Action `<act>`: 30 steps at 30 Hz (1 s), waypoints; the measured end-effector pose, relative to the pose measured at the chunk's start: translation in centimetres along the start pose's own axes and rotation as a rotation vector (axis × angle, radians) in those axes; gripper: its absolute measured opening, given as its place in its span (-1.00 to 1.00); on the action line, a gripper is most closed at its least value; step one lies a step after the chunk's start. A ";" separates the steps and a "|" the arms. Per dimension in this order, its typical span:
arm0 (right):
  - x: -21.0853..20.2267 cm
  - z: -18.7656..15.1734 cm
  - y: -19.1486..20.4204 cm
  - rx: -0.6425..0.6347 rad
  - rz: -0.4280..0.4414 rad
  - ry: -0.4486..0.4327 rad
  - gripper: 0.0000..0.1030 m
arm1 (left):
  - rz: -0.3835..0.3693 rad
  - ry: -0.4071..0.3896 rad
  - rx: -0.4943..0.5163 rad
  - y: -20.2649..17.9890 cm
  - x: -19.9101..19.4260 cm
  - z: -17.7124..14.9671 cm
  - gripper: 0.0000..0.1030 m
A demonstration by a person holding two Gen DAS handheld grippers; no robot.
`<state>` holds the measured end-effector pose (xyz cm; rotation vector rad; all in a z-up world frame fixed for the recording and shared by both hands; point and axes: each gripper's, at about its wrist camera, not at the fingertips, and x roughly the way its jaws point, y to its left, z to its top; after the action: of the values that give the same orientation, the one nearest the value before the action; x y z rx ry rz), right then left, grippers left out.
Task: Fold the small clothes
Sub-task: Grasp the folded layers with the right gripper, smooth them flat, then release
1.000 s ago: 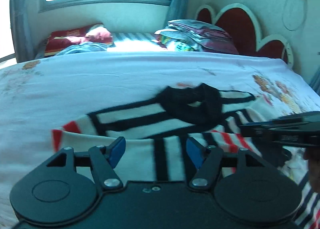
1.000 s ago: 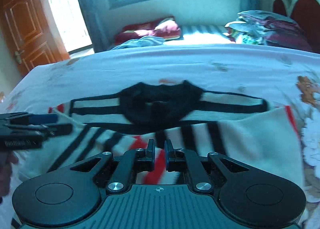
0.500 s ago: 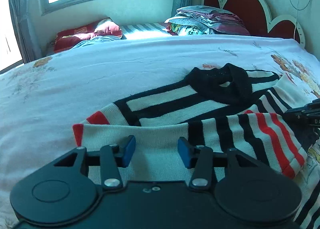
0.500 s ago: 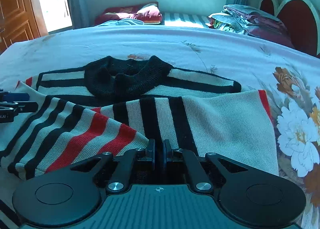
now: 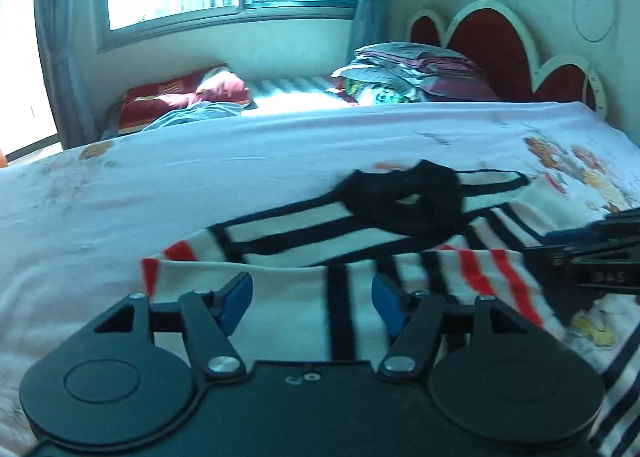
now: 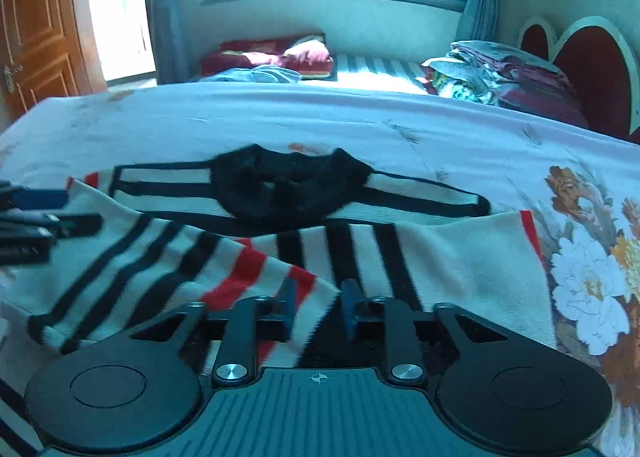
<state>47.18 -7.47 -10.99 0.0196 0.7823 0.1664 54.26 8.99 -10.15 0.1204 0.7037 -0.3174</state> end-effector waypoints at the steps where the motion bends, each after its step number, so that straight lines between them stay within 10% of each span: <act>1: 0.1 -0.1 0.6 -0.003 0.028 0.004 -0.30 | -0.023 0.015 0.001 -1.4 0.2 -0.3 0.26; 9: 1.3 -1.3 0.4 -0.016 -0.003 0.085 -0.85 | 0.034 0.076 -0.043 -3.8 1.3 -1.8 0.14; 30: -1.2 -4.2 -3.1 -0.006 -0.027 0.098 -0.88 | 0.144 0.078 -0.049 0.1 -3.5 -7.1 0.25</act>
<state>43.78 -10.87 -13.40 -0.0054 0.8794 0.1447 47.40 11.50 -13.22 0.1364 0.7754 -0.1580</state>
